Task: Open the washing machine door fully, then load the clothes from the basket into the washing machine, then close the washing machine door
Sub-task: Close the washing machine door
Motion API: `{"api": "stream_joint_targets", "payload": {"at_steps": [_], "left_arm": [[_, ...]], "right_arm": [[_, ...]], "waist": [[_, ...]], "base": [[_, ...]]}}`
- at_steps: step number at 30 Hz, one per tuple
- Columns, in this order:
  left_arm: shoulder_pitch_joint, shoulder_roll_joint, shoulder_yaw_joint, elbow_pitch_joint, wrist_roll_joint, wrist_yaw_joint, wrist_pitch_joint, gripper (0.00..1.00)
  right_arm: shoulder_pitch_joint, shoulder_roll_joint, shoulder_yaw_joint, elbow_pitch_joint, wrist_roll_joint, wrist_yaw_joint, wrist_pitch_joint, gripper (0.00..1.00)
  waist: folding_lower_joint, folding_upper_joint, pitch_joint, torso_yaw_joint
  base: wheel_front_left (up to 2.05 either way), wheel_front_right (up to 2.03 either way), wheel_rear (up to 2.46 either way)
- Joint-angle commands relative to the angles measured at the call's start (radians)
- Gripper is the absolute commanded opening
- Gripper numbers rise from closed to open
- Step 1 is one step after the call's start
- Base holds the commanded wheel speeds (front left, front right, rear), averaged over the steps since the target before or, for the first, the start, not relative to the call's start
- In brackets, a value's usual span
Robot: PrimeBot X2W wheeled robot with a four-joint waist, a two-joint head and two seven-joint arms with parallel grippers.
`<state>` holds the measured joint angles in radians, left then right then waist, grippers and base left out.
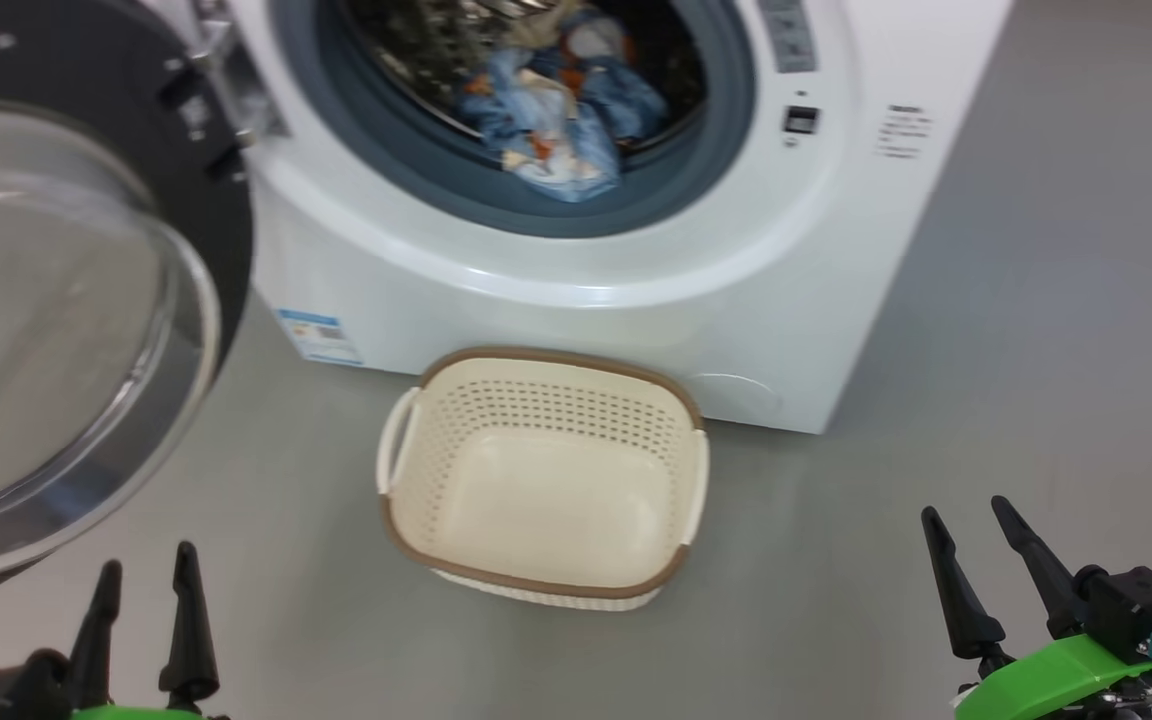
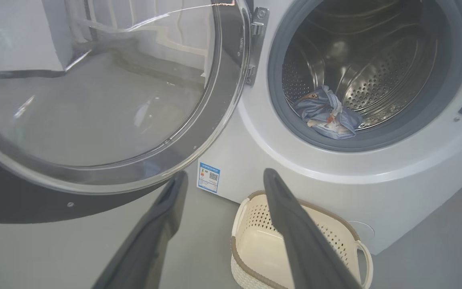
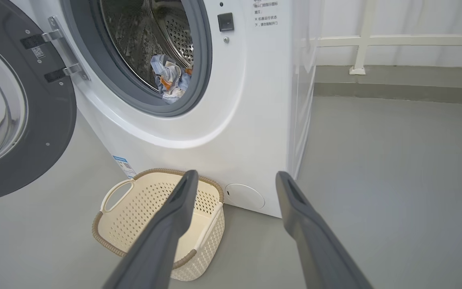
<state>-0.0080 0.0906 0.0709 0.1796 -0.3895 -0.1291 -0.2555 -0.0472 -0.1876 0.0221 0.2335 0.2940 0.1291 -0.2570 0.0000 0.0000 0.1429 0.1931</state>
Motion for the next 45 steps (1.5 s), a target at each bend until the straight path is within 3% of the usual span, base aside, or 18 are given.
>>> {"api": "stream_joint_targets", "payload": {"at_steps": [1, 9, 18, 39, 41, 43, 45], "left_arm": [[-0.002, 0.011, 0.039, -0.021, 0.012, -0.002, -0.006, 1.00], [0.020, -0.013, 0.049, -0.011, 0.020, -0.002, -0.006, 1.00], [0.035, -0.029, 0.057, -0.004, 0.017, -0.002, -0.006, 1.00], [0.058, -0.040, 0.114, -0.053, -0.018, -0.002, -0.006, 0.98], [0.049, -0.040, 0.122, -0.062, -0.019, -0.002, -0.006, 0.48], [0.033, -0.037, 0.130, -0.079, -0.021, -0.002, -0.006, 0.05], [0.011, -0.021, 0.146, -0.099, -0.038, -0.002, -0.006, 0.00]], "right_arm": [[-0.038, -0.018, 0.030, -0.017, 0.006, 0.002, -0.005, 1.00], [-0.069, -0.042, 0.082, 0.001, 0.019, 0.002, -0.005, 1.00], [-0.077, -0.050, 0.106, 0.016, 0.029, 0.002, -0.005, 1.00], [-0.149, -0.065, 0.182, 0.055, 0.047, 0.002, -0.005, 1.00], [-0.143, -0.063, 0.177, 0.052, 0.046, 0.002, -0.005, 1.00], [-0.136, -0.061, 0.169, 0.049, 0.043, 0.002, -0.005, 1.00], [-0.129, -0.059, 0.160, 0.044, 0.040, 0.002, -0.005, 1.00]], "waist": [[0.0000, 0.0000, -0.022, 0.071], [0.0000, 0.0000, -0.032, 0.214], [0.0000, 0.0000, -0.044, 0.324], [0.0000, 0.0000, -0.015, 0.340], [0.0000, 0.0000, -0.012, 0.339], [0.0000, 0.0000, -0.008, 0.339], [0.0000, 0.0000, -0.002, 0.339]], "base": [[0.00, 0.00, 0.00], [0.00, 0.00, 0.00], [0.00, 0.00, 0.00], [0.00, 0.00, 0.00], [0.00, 0.00, 0.00], [0.00, 0.00, 0.00], [0.00, 0.00, 0.00]]}}
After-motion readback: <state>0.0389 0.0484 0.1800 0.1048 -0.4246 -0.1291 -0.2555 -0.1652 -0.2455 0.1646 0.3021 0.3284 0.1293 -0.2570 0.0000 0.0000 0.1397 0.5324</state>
